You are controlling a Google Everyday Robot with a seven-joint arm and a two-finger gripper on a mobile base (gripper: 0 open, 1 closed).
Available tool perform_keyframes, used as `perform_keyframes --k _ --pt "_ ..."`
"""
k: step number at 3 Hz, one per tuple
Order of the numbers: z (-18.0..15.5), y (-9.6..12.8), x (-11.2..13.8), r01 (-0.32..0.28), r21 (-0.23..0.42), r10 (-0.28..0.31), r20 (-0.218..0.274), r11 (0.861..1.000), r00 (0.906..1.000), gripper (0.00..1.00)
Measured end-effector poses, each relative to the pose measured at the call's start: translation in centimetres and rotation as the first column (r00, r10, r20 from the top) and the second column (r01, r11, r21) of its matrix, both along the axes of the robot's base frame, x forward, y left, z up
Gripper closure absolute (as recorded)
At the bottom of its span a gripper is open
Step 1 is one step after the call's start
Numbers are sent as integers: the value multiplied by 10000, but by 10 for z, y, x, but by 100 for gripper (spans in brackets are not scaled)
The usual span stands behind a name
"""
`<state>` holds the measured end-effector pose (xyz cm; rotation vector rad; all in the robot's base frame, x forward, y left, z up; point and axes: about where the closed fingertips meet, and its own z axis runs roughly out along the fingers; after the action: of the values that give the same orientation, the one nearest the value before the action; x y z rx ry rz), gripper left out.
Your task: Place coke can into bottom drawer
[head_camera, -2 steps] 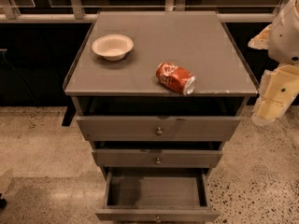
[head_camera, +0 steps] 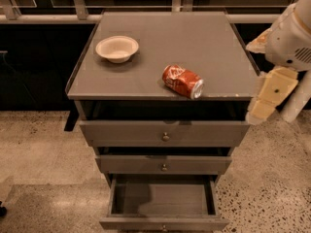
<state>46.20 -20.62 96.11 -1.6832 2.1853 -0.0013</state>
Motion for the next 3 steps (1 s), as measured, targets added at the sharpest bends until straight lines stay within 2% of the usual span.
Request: perform_keyframes --k 1,2,3 --pt "-30 23 31 -80 1416 123 -299 9899 9995 0" --pt "-55 51 59 -39 2392 196 -634 9710 9978 0" --pt "-78 80 88 -103 2918 436 -1078 9564 9932 0"
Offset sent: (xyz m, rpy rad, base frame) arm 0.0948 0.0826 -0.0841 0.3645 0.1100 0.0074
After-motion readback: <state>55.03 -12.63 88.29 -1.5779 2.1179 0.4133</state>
